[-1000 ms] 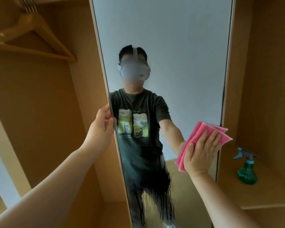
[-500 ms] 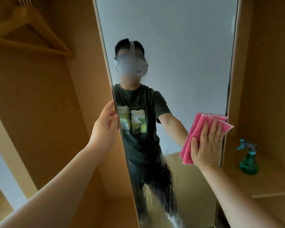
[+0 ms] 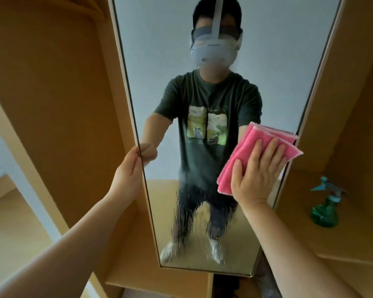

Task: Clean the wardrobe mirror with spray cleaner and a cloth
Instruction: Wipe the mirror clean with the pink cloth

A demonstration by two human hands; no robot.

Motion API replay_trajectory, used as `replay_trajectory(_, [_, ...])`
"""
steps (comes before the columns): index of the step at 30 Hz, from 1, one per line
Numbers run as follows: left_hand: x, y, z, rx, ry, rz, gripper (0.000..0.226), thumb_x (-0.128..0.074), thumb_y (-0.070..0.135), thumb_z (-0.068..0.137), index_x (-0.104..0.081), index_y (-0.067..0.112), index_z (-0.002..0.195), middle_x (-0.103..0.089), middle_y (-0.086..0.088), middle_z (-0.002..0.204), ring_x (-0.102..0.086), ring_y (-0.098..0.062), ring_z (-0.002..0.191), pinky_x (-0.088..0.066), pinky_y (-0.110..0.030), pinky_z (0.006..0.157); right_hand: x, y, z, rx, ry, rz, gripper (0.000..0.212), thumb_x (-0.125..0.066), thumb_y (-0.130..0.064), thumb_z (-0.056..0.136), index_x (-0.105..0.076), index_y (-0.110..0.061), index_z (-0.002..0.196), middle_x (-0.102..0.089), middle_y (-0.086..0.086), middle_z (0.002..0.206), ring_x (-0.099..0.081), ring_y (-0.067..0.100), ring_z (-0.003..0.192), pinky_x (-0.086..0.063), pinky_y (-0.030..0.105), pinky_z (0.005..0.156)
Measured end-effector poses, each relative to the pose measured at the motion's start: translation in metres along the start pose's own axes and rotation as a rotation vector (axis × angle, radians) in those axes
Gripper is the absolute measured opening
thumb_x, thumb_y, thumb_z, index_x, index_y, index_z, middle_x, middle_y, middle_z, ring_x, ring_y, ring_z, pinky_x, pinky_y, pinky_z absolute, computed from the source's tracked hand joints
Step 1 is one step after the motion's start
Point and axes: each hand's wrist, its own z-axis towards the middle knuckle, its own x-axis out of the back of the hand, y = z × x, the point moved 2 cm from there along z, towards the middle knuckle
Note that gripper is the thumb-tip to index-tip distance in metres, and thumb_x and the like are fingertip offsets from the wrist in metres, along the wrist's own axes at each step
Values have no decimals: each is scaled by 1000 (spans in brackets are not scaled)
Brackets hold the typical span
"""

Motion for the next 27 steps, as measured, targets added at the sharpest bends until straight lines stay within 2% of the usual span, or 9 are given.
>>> replay_trajectory(2, [-5,-2,-9,0,18,31,43,-29,11,103,-52,33,131,-65,16,117,-59,0,112,-44,-19,96,-1,1,0,12,20,14,70,-27,-45,100,-1,-10,154,-18,31,154,-8,46,143,1,54,119])
replay_trajectory(5, [-7,-8,-16,0,43,61,43,-30,11,103,-53,34,131,-64,26,113,-58,6,109,-44,-14,92,-2,1,-1,26,41,25,70,-29,-45,100,-1,-12,154,-19,30,154,-10,46,143,-2,55,119])
replay_trajectory(9, [-11,-23,-22,4,40,3,42,-29,13,104,-54,33,131,-66,10,120,-60,-8,114,-46,-38,102,-1,1,-1,38,60,20,69,-30,-45,100,-7,-9,154,-20,30,154,-12,46,143,-6,57,118])
replay_trajectory(13, [-12,-48,-21,8,93,4,37,-34,19,103,-55,30,132,-64,8,121,-60,-11,114,-48,-45,100,-2,2,0,65,101,-13,67,-32,-44,99,-15,-6,152,-21,30,154,-14,48,143,-7,57,118])
replay_trajectory(19, [-25,-72,-20,-105,148,-79,28,-37,23,103,-60,26,117,-67,7,101,-64,-10,96,-56,-35,83,-7,4,2,84,171,-81,66,-28,-45,99,-17,-7,153,-18,28,156,-14,47,144,-5,54,118])
replay_trajectory(22, [-32,-79,-24,-148,215,-113,28,-38,23,102,-64,35,101,-68,15,88,-62,0,83,-50,-17,70,-6,5,3,93,180,-93,66,-27,-46,99,-16,-8,153,-16,27,157,-12,46,144,-5,55,118])
replay_trajectory(24, [-34,-82,-26,-181,237,-106,30,-39,23,102,-64,38,98,-67,21,86,-61,6,80,-45,-7,64,-6,5,3,106,182,-98,66,-28,-46,99,-16,-8,153,-15,27,157,-12,46,145,-6,56,119])
replay_trajectory(25, [-34,-84,-27,-198,243,-102,29,-39,23,103,-64,38,101,-68,22,89,-61,6,83,-46,-8,66,-6,5,3,114,186,-98,67,-28,-46,99,-17,-8,153,-15,26,157,-11,46,145,-5,56,119])
replay_trajectory(27, [-34,-89,-26,-221,245,-107,28,-37,25,103,-64,33,109,-70,14,95,-65,-3,89,-52,-23,75,-6,6,3,127,188,-105,67,-28,-46,98,-18,-8,153,-14,26,158,-11,46,145,-5,57,118])
